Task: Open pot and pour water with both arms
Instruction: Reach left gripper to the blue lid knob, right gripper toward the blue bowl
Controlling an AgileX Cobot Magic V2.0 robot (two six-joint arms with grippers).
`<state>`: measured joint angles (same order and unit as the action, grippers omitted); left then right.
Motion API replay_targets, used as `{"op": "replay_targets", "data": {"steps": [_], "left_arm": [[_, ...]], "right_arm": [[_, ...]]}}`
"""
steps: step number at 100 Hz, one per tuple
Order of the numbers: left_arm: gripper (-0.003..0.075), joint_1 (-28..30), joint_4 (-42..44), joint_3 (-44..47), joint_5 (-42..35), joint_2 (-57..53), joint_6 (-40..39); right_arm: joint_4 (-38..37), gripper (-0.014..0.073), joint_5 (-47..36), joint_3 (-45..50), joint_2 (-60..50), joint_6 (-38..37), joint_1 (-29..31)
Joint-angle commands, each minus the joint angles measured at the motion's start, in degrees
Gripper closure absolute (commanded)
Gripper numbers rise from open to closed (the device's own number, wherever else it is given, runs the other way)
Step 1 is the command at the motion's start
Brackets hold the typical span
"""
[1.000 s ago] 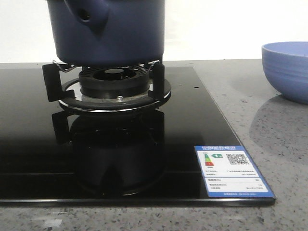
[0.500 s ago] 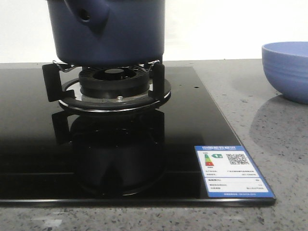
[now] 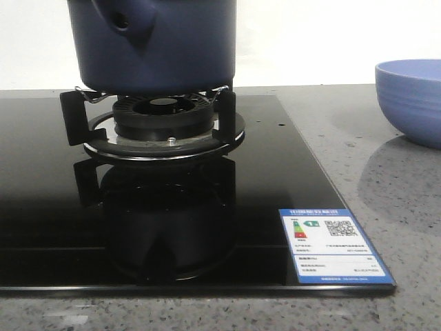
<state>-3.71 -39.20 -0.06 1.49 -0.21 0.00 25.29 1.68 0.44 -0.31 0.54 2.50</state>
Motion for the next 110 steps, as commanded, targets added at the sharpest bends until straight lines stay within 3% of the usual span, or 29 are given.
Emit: {"op": "replay_targets", "data": {"steps": [1, 20, 28, 50, 67, 76, 91, 96, 110], "left_arm": [[0.0741, -0.52, -2.75, -0.93, -3.01, -1.58, 0.0], [0.0741, -0.52, 6.68, -12.58, 7.49, 2.44, 0.0], [0.0741, -0.52, 10.09, -19.78, 13.43, 6.65, 1.4], [0.074, -0.57, 9.97, -34.84, 29.03, 20.03, 16.97], [0.072, -0.57, 3.92, -39.67, 32.22, 26.55, 25.0], [0.0645, -0.57, -4.21, -40.37, 31.92, 28.77, 31.51], [0.0428, -0.67, -17.48, -40.52, 31.92, 31.91, 44.48], [0.0369, -1.27, -21.69, -40.52, 31.83, 33.18, 48.47], [0.0328, -6.61, -29.92, -40.52, 31.08, 37.66, 60.59]], "right_arm": [[0.94, 0.0655, -1.09, -2.52, -1.15, 0.13, 0.45], [-2.49, 0.0655, 9.15, -13.12, 4.85, 1.96, 0.45], [-4.42, 0.0655, 14.9, -19.4, 10.21, 6.37, 0.45], [-6.2, 0.0655, 23.94, -31.11, 23.94, 13.47, -4.63], [-7.09, 0.0649, 24.11, -35.1, 30.46, 15.36, -8.06], [-7.09, 0.0565, 23.96, -36.49, 31.65, 15.39, -8.5], [-7.09, 0.0248, 22.64, -37.17, 31.83, 15.48, -8.59], [-7.09, 0.0177, 22.52, -37.17, 31.83, 15.48, -8.59], [-7.3, 0.0153, 22.29, -37.17, 31.83, 15.61, -8.59]]}}
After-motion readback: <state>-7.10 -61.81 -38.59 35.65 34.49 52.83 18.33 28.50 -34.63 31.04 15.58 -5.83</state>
